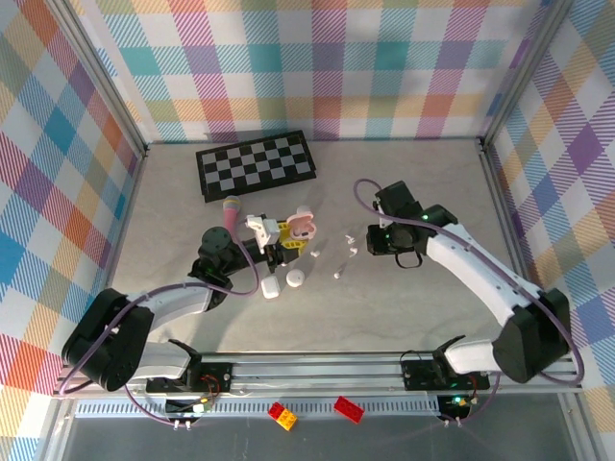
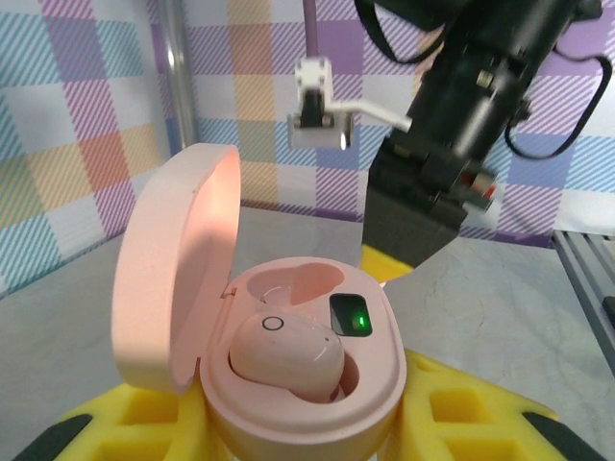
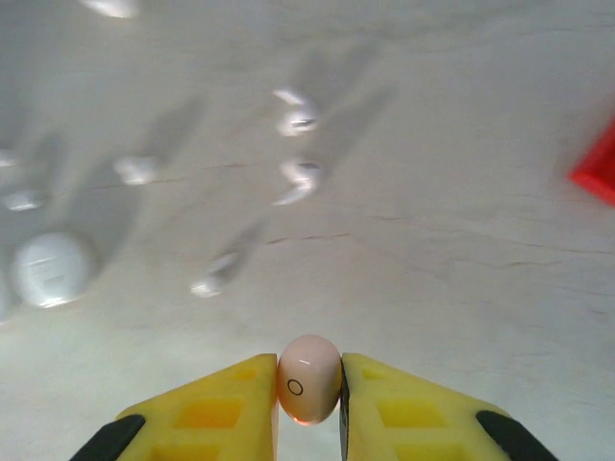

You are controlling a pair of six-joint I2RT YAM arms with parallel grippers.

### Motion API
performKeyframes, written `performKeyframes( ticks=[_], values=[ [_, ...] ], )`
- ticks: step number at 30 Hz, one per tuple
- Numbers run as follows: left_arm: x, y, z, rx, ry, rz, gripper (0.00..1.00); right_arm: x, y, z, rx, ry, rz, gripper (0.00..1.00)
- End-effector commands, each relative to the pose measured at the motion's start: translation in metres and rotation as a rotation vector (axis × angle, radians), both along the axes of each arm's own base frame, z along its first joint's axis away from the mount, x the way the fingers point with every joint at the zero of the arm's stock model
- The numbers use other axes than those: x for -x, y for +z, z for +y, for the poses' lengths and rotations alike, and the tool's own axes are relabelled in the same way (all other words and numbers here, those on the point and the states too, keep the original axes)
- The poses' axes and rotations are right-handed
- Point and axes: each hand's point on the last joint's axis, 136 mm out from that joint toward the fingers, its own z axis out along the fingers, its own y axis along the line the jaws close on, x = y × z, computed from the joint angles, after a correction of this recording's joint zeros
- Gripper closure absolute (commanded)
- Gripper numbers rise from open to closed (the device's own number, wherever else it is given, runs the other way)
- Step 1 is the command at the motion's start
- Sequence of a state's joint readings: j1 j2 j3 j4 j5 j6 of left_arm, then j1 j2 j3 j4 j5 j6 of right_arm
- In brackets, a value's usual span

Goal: Insert the wireless bluetooth earbuds into the charging case

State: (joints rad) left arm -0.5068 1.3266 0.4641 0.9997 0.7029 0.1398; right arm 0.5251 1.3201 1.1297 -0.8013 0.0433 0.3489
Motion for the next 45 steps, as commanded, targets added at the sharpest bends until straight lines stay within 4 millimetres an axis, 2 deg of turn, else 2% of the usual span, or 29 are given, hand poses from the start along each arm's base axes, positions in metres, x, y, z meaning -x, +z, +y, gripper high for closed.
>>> performKeyframes(
  ticks=[1, 7, 10, 13, 21, 32, 45],
  values=[
    [0.007, 0.014, -0.018, 0.003, -0.078, -0.075, 0.70, 0.018, 0.051, 0.041, -0.261, 0.161, -0.029, 0.78],
    [0.011, 0.014, -0.035, -0.004, -0.127, -0.089, 0.71, 0.041, 0.119, 0.067, -0.533, 0.320, -0.119, 0.78],
    [0.012, 0.015, -0.042, -0.008, -0.151, -0.090, 0.71, 0.049, 0.135, 0.075, -0.601, 0.378, -0.125, 0.78],
    [0.016, 0.012, -0.050, -0.030, -0.180, -0.092, 0.71, 0.054, 0.142, 0.084, -0.652, 0.447, -0.125, 0.77],
    [0.025, 0.011, -0.062, -0.073, -0.222, -0.104, 0.71, 0.044, 0.131, 0.085, -0.621, 0.446, -0.101, 0.77],
    [0.028, 0.015, -0.062, -0.069, -0.229, -0.092, 0.71, 0.034, 0.114, 0.082, -0.610, 0.407, -0.068, 0.78],
    [0.023, 0.020, -0.062, -0.041, -0.204, -0.077, 0.71, 0.030, 0.096, 0.079, -0.577, 0.395, -0.040, 0.78]
  ],
)
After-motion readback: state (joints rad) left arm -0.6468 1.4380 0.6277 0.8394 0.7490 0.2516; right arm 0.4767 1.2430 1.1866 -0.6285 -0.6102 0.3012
